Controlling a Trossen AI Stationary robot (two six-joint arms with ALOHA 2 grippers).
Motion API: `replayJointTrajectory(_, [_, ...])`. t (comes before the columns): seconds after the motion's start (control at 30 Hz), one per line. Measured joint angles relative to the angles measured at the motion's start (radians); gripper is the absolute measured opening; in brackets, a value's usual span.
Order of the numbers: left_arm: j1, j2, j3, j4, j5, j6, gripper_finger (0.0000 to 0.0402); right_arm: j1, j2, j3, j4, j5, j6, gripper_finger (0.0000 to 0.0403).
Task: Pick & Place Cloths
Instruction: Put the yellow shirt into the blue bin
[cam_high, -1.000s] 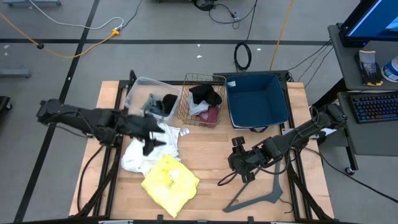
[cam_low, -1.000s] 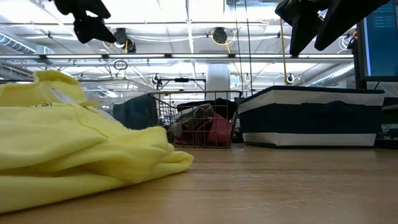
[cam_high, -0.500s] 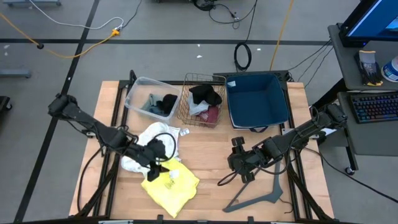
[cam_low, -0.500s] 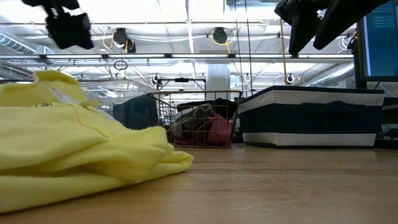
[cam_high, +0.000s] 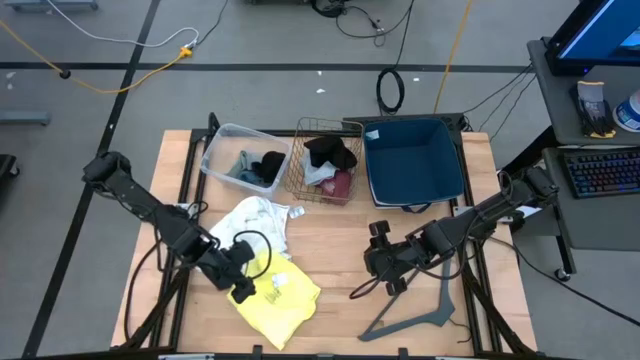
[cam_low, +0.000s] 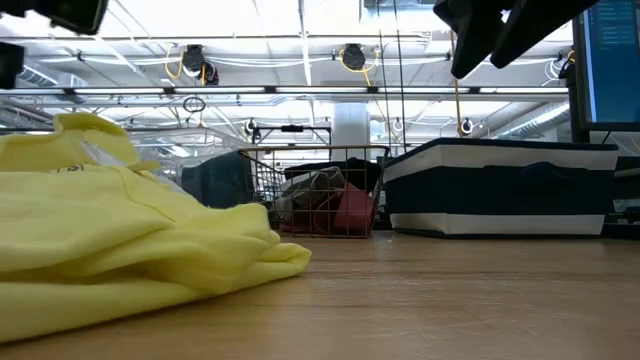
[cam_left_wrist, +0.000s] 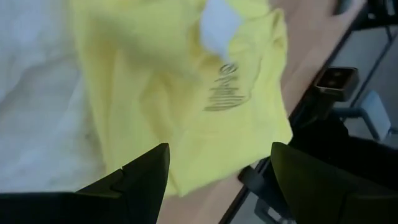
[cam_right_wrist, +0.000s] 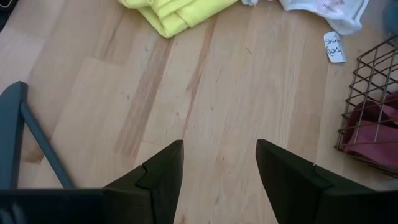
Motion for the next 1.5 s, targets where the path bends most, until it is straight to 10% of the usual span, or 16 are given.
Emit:
replayJointTrajectory(0.43, [-0.099, 0.122, 0.0, -0.031, -0.008, -0.279, 0.0284, 0.0, 0.0, 0.0, 0.006, 0.0, 0.0, 0.0196])
replayJointTrajectory(1.17, [-0.104, 0.448, 0.01, 0.17, -0.071, -0.202, 0.0282, 0.0, 0.0, 0.0, 0.057, 0.0, 0.003, 0.0196])
replayJointTrajectory(1.5, [-0.11, 0.454, 0.002, 0.206, -0.123, -0.2, 0.0092, 0.0, 0.0, 0.0, 0.057, 0.0, 0.004, 0.0196])
